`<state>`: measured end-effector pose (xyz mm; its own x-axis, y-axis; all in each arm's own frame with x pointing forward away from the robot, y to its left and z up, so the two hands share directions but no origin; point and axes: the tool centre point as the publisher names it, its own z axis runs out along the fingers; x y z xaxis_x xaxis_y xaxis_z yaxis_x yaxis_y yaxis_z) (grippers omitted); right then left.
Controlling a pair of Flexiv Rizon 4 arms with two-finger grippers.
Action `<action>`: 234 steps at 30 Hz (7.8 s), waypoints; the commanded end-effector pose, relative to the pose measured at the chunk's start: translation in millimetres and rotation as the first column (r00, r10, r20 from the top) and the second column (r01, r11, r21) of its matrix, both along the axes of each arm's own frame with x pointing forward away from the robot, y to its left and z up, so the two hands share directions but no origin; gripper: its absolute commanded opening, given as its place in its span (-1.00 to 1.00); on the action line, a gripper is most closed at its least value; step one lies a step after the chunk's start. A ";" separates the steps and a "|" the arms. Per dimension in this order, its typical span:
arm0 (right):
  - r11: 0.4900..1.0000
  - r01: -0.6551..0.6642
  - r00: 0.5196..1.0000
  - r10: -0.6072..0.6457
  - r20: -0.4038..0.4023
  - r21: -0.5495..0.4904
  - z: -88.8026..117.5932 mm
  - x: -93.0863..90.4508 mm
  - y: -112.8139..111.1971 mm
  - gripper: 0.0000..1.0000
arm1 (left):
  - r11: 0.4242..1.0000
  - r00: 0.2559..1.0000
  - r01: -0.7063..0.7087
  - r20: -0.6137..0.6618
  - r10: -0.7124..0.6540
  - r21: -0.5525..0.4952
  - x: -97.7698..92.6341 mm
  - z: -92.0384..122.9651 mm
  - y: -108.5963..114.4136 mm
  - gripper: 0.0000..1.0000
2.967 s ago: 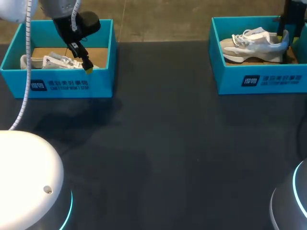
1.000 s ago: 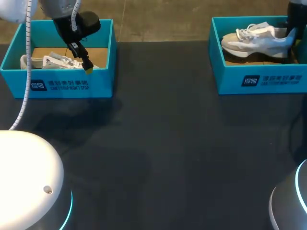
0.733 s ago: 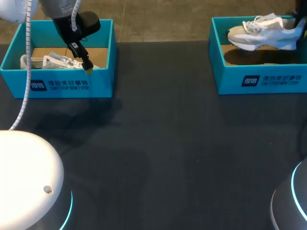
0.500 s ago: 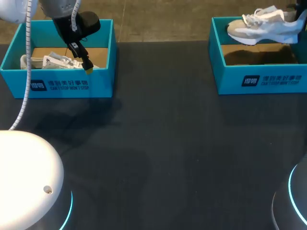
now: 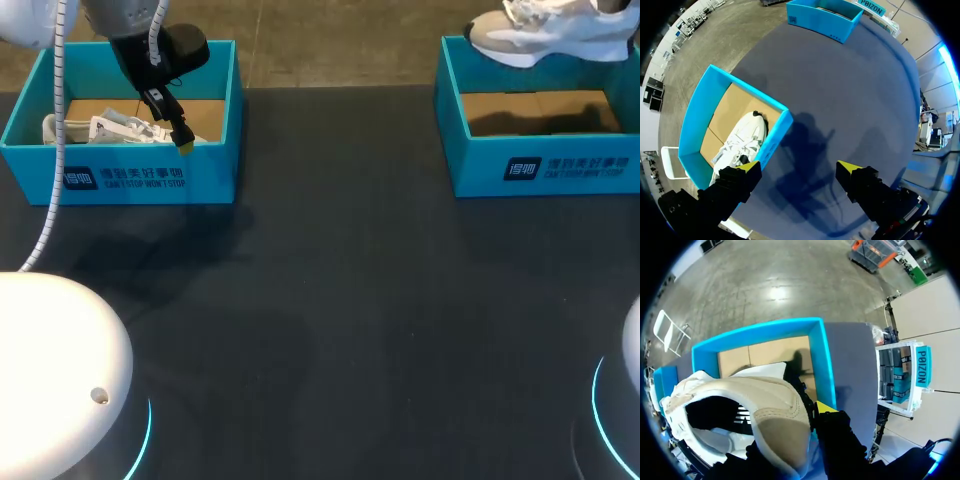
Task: Take the shoe out of the shoebox, open the shoe tongue, remove and reinsert the insole, then place the shoe into the shoebox
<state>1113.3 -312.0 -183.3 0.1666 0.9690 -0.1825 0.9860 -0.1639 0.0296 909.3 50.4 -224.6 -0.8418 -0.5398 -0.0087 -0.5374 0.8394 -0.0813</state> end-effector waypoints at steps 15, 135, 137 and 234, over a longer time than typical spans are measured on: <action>0.998 -0.001 0.995 0.007 0.102 -0.060 34.4 -30.2 20.8 -1.00 | 1.000 1.000 0.001 0.002 -0.001 0.000 -1.3 0.1 0.7 1.00; 0.999 -0.018 1.000 0.017 -0.013 -0.051 -38.9 -416.5 400.1 -1.00 | 1.000 1.000 0.001 0.002 -0.001 0.000 -1.3 0.1 0.7 1.00; 0.998 -0.014 1.000 0.013 -0.019 -0.065 -48.1 -417.4 401.1 -1.00 | 1.000 1.000 0.001 0.002 -0.001 0.000 -1.3 0.1 0.7 1.00; -0.063 -0.971 -0.003 0.969 0.249 0.231 -100.1 -383.5 394.8 1.00 | 1.000 1.000 0.001 0.002 -0.001 0.000 -1.3 0.1 0.7 1.00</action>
<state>732.3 91.9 -280.3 -0.7676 0.6401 -0.0317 0.6264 0.7598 0.1742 909.3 50.4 -224.7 -0.8417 -0.5398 -0.0087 -0.5374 0.8394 -0.0814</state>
